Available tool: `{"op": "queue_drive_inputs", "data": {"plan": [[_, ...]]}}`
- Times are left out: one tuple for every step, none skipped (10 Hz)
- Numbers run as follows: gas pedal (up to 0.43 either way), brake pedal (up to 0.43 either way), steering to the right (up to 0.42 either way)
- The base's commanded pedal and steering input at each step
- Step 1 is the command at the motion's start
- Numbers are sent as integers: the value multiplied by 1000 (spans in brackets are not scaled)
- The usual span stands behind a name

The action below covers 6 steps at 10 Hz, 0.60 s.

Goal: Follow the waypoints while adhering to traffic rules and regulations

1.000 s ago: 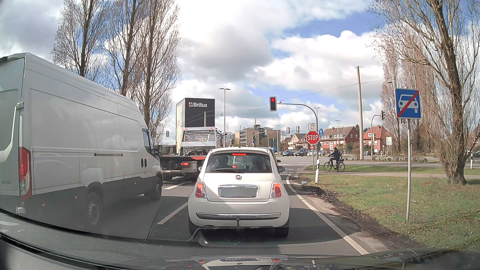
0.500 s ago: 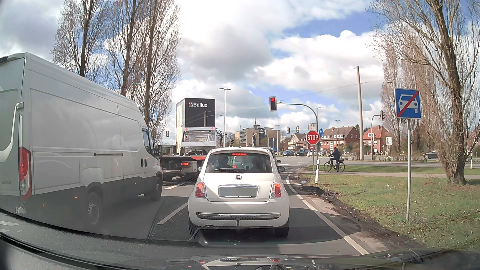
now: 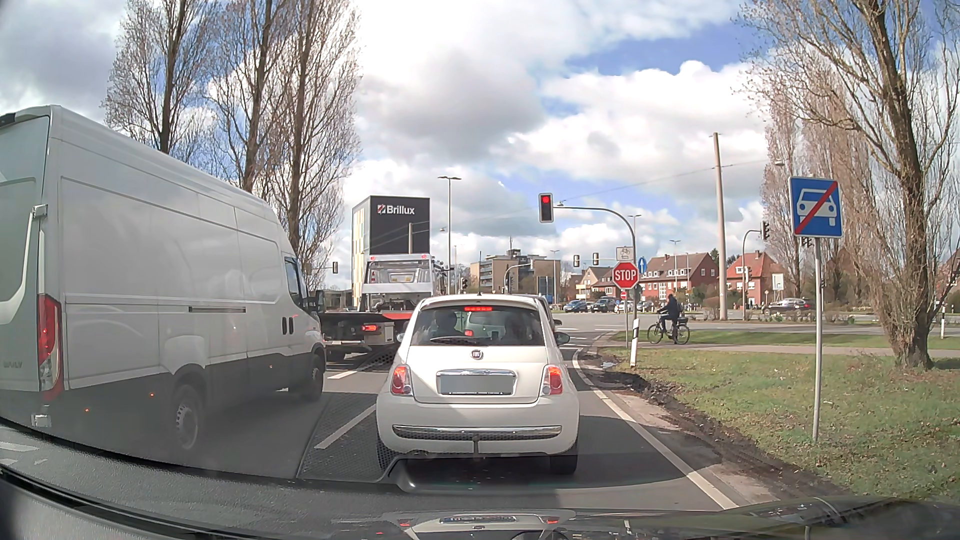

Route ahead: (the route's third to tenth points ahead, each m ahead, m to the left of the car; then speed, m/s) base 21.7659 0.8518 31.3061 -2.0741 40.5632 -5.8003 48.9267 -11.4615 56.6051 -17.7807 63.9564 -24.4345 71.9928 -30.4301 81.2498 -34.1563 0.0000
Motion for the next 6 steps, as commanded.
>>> {"op": "queue_drive_inputs", "data": {"plan": [[0,287,1],[0,287,1],[0,287,1],[0,293,1],[0,287,1],[0,287,1]]}}
